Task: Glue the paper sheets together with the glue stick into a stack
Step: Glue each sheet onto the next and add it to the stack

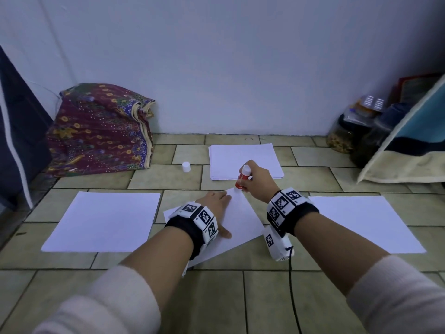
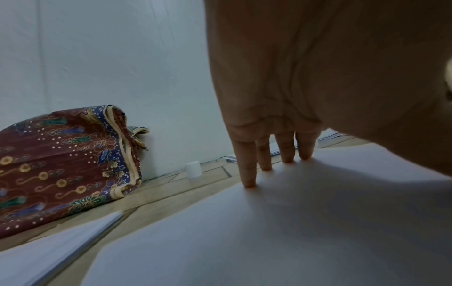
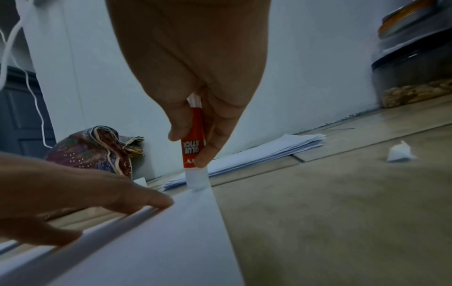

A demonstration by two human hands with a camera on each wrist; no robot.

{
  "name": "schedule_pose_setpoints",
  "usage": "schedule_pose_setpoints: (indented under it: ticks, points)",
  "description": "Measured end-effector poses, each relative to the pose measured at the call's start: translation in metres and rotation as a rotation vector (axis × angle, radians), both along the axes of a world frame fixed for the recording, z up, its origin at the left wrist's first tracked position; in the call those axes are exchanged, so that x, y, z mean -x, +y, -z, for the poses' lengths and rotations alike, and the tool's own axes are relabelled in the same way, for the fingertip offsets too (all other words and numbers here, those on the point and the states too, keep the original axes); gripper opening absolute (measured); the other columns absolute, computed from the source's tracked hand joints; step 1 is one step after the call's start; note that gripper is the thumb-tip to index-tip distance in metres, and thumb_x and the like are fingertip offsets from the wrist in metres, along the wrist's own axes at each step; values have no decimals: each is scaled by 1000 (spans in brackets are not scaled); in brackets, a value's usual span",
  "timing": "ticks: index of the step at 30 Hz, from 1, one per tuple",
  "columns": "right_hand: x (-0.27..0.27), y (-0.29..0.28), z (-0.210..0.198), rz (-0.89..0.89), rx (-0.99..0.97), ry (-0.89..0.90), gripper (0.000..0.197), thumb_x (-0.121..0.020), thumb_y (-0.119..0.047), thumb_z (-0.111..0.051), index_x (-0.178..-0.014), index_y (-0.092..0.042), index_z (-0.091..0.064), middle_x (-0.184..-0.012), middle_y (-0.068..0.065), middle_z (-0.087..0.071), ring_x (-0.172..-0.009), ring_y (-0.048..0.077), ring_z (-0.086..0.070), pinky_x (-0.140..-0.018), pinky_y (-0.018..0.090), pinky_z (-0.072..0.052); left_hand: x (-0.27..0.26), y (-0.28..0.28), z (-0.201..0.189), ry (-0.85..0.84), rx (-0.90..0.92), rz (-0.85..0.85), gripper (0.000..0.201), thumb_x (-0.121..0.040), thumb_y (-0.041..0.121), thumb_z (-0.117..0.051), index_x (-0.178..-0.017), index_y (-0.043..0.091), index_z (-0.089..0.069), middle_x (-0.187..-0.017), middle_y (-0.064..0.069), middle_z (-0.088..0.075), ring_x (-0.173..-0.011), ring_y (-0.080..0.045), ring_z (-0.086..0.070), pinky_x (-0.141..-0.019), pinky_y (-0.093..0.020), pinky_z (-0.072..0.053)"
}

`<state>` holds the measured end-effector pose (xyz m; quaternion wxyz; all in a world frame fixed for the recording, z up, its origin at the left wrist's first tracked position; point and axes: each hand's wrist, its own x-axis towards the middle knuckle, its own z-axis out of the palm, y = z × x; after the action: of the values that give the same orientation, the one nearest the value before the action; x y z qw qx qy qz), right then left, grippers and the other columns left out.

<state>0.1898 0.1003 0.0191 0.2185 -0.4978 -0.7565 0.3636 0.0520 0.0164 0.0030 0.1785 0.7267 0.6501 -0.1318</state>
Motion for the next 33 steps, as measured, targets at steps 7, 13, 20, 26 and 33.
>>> schedule_pose_setpoints:
  ticks: [7, 13, 20, 26, 33]
  points:
    - [-3, 1, -1, -215, -102, -163, 23, -88, -4, -58, -97, -19, -43, -96, 11, -68, -89, 30, -62, -82, 42, -52, 0, 0, 0, 0, -8, 0, 108, -71, 56, -75, -151, 13, -16, -158, -5, -14, -144, -24, -14, -114, -43, -29]
    - [-13, 4, -9, -367, -82, -240, 24, -86, -2, -56, -95, -18, -41, -97, 9, -69, -85, 27, -62, -79, 38, -52, 0, 1, -1, 0, 6, 6, 108, -72, 57, -74, -151, 13, -15, -158, -6, -13, -144, -25, -14, -113, -43, -29]
    - [-35, -1, -6, -499, -63, -226, 22, -88, 0, -55, -97, -18, -46, -98, 2, -69, -91, 17, -66, -81, 31, -54, 0, 0, 0, 4, -15, 10, 108, -72, 57, -74, -151, 12, -15, -158, -6, -13, -144, -24, -14, -115, -42, -27]
    - [-47, -10, -10, -572, -22, -255, 37, -87, 1, -58, -86, -32, -42, -99, 2, -68, -88, 13, -67, -72, 17, -47, 0, -2, 0, 7, -45, 25, 97, -69, 57, -76, -143, 20, -26, -151, -5, -26, -136, -26, -25, -104, -47, -39]
    - [-63, -24, -17, -609, 26, -256, 37, -86, 1, -58, -86, -33, -43, -93, -2, -67, -83, 11, -66, -73, 19, -52, 3, -1, -3, -30, 4, 16, 98, -69, 57, -76, -146, 29, -24, -156, 1, -18, -140, -24, -18, -109, -44, -34]
